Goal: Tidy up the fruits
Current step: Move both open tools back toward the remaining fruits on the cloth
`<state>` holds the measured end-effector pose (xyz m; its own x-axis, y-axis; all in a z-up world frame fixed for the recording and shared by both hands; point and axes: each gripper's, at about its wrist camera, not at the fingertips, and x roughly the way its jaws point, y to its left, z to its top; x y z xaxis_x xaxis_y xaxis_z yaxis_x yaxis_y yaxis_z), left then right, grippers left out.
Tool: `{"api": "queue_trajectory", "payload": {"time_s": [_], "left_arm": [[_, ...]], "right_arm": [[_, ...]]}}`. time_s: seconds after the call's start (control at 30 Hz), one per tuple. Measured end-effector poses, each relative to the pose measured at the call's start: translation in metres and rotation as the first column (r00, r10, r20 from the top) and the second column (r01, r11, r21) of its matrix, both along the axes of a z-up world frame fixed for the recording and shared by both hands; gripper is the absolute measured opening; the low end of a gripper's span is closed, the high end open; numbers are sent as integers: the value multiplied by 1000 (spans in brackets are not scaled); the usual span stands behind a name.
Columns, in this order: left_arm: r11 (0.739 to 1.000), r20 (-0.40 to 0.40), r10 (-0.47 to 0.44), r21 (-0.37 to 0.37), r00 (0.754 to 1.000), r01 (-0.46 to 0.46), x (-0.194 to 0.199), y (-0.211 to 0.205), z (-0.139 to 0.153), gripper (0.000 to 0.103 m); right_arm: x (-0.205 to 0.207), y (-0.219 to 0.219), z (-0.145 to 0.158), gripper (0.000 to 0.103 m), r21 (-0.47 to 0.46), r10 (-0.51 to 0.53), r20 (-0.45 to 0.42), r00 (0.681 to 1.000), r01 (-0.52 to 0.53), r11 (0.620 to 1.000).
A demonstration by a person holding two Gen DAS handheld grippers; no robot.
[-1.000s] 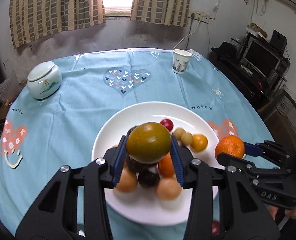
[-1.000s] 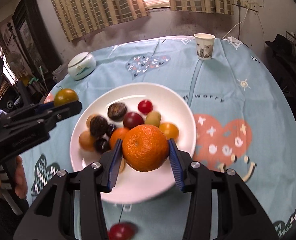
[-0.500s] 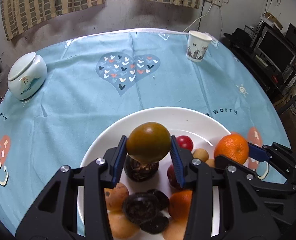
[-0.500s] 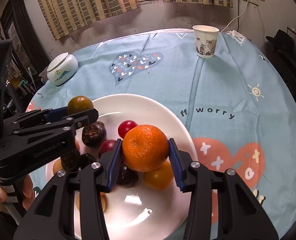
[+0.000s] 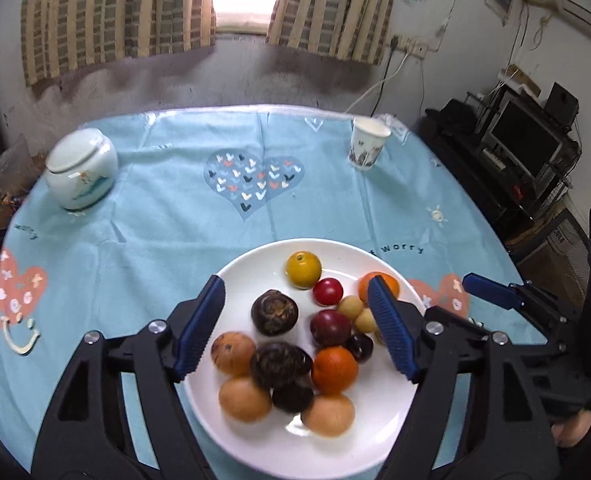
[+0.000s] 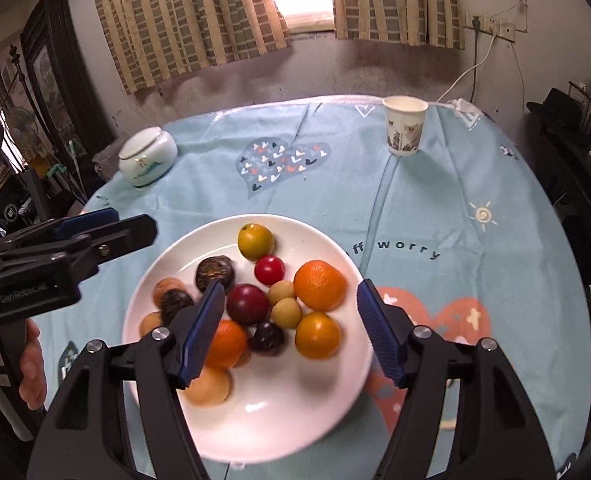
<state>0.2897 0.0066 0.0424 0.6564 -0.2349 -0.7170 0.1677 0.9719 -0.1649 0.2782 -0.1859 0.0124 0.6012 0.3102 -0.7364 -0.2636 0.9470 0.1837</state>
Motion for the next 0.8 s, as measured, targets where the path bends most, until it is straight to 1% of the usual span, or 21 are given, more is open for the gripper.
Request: {"api": "queue_trajectory", "payload": {"time_s": [0.1,0.13,0.17,0.2,0.23,0.27,0.33,0.43,0.5,0.57,0.63,0.7,0.73,0.8], "left_arm": [[1000,63,10,16,998,-11,-43,4,19,76],[1000,73,11,26,997,-13,-54,4,21,78],[999,82,13,37,997,-16,-68,4,23,80],[999,89,15,42,996,-19,-79,5,23,84],[999,97,18,44,995,-22,-93,6,21,89],[999,101,17,47,995,-22,-106,7,18,92],[998,91,14,59,996,-20,-133,9,2,94],[997,64,30,75,997,-35,-167,14,-33,94],[997,28,46,54,999,-47,-189,21,-59,94],[999,-28,48,5,998,-48,-206,31,-85,94],[999,-86,44,-6,995,-45,-218,38,-106,94],[998,-110,54,18,992,-53,-224,40,-116,94],[997,-111,67,36,992,-63,-227,43,-120,94],[996,-116,86,41,990,-82,-228,49,-122,94]], "right_arm": [[-31,-4,19,73,-5,16,33,999,-16,1000],[-42,-5,23,76,-7,23,41,999,-23,1000],[-52,-7,27,80,-7,31,44,999,-31,999],[-65,-8,28,88,-5,42,42,998,-42,999],[-77,-9,29,95,2,53,40,998,-53,999],[-87,-11,28,96,7,63,41,997,-63,998],[-114,-12,19,98,-3,79,35,996,-78,997],[-148,-13,-9,100,-10,69,2,998,-69,998],[-166,-13,-33,100,7,57,-40,998,-56,998],[-181,-14,-52,100,30,43,-76,996,-41,999],[-195,-15,-68,100,60,36,-114,993,-29,998],[-205,-15,-76,100,82,60,-148,987,-48,995],[-211,-13,-78,100,78,79,-155,985,-67,995],[-221,-9,-76,100,61,95,-146,985,-87,994]]}}
